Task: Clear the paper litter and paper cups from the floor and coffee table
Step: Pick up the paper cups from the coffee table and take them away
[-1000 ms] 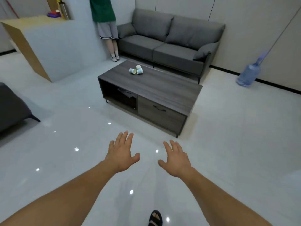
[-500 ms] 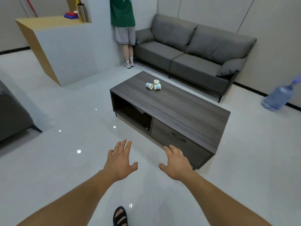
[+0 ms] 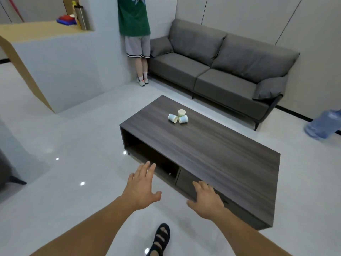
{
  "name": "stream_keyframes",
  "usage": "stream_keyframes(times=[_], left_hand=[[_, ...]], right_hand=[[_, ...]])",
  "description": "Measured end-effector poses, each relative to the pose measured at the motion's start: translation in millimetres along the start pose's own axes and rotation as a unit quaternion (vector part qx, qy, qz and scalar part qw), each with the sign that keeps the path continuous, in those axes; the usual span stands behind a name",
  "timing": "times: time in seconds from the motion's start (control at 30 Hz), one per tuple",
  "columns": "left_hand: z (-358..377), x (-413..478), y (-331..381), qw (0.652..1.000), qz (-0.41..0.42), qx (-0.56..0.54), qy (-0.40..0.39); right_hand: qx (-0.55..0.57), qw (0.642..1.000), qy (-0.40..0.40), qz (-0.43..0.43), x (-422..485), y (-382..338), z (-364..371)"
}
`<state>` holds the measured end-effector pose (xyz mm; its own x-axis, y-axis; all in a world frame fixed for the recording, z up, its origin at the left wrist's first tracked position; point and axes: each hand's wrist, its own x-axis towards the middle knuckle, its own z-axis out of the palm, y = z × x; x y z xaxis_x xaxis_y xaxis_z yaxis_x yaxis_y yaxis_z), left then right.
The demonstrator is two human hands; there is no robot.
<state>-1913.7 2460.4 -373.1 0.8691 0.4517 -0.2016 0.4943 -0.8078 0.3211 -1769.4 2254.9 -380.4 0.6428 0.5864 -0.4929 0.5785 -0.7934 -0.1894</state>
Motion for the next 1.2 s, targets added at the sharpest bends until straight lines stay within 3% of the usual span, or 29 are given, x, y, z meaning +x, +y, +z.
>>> stream_keyframes(times=[0.43,0.7,1.03,1.2], left_hand=[[-69.8,222.3,-83.9,0.999,-0.020,0.011,-0.041],[-89.0,380.7,-143.8,0.994,0.046,0.010,-0.099],[-83.5,516.2,-195.8,0.974,0.104,0.034,-0.198],[-59.3,571.5,-202.9,0.969,0.096,0.012,-0.226]], right_hand=[[0.014,0.999,-0.027,-0.012,247.1,-68.2,-107.7],[0.041,0.997,-0.049,0.046,376.7,-106.7,-131.5],[0.077,0.984,-0.089,0.137,481.9,-116.5,-137.7],[0.075,0.983,-0.038,0.161,571.2,-98.7,-149.6]])
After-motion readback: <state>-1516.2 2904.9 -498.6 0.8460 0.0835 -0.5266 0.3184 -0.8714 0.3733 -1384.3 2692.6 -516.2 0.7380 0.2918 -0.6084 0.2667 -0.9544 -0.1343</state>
